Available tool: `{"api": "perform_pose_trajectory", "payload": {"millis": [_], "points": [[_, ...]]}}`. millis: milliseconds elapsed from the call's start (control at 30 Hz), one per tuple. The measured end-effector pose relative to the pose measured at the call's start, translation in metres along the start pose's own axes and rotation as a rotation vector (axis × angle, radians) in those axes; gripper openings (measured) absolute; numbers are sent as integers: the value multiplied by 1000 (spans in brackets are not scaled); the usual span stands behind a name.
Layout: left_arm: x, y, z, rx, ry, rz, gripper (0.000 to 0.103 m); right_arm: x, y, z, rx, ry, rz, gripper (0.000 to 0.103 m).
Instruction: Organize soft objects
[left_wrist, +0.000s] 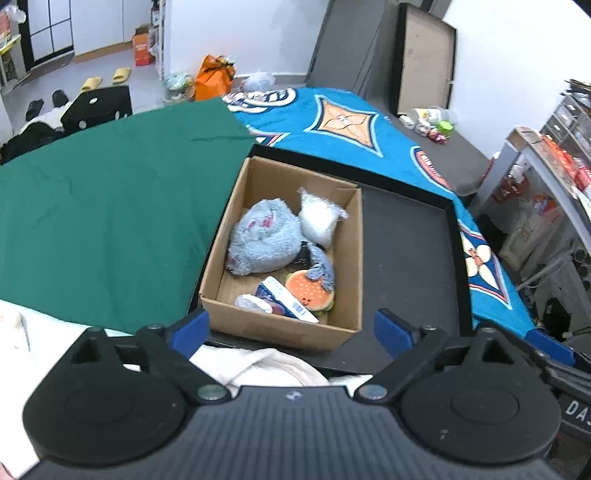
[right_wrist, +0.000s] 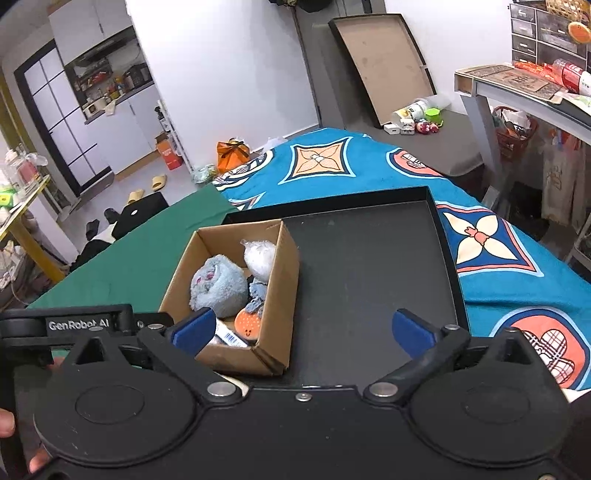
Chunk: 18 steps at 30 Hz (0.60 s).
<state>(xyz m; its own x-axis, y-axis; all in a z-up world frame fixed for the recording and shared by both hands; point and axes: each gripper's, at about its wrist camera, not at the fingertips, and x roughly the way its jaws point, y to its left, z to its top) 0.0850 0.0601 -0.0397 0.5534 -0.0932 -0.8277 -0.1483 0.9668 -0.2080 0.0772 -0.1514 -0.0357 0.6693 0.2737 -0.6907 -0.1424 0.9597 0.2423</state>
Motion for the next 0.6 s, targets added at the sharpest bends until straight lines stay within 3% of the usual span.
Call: {"api": "perform_pose_trajectory", "payload": {"millis": [600], "points": [[-79,-14,-19,42,-135,-55,103,-70,-6,-6,4,-71,-38,103]]}}
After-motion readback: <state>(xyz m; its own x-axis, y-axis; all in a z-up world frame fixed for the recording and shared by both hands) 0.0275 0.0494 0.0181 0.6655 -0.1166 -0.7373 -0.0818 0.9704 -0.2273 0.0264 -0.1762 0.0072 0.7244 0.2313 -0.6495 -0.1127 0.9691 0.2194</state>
